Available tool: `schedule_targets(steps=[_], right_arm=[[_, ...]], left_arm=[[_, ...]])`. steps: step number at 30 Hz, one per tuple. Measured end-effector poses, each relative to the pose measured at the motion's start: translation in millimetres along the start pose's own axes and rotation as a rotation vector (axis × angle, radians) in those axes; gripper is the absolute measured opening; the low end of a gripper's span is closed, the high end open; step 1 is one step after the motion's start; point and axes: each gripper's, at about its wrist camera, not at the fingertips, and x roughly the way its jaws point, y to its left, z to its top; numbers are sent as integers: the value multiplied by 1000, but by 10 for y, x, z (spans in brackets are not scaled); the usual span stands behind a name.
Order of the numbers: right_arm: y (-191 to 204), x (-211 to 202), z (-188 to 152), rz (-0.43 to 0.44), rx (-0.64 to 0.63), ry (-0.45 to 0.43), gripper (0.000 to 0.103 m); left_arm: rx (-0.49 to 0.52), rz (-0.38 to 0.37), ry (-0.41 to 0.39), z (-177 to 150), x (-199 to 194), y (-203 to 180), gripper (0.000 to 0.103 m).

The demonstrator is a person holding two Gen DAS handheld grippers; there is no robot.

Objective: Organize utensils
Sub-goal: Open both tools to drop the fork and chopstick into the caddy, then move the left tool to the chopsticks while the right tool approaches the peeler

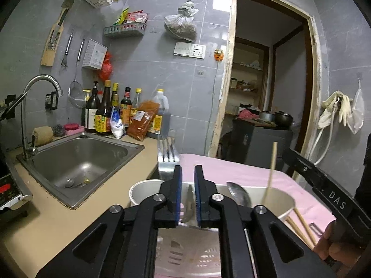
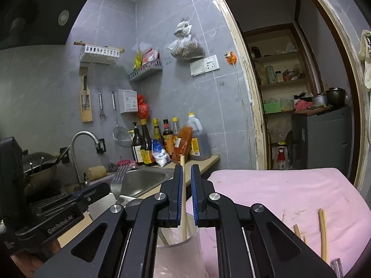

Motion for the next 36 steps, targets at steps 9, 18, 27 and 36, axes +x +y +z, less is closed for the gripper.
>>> schedule_targets(steps=[9,18,27,36], right_arm=[[-144,-290,128,-26,14,-27,23],[-384,-771,329,-100,-27,-70,61],[-709,-1302,418,-208,-74,-93,103],[-1139,-1624,300,-322,-73,-30,103]], left_arm=[[-15,-47,-50,231,-247,-132,38],[25,-88,-53,341,-342,-487,66],[72,-169,-10,204,-294,-974,83],[142,-256,134,-86,-75,-1462,83]])
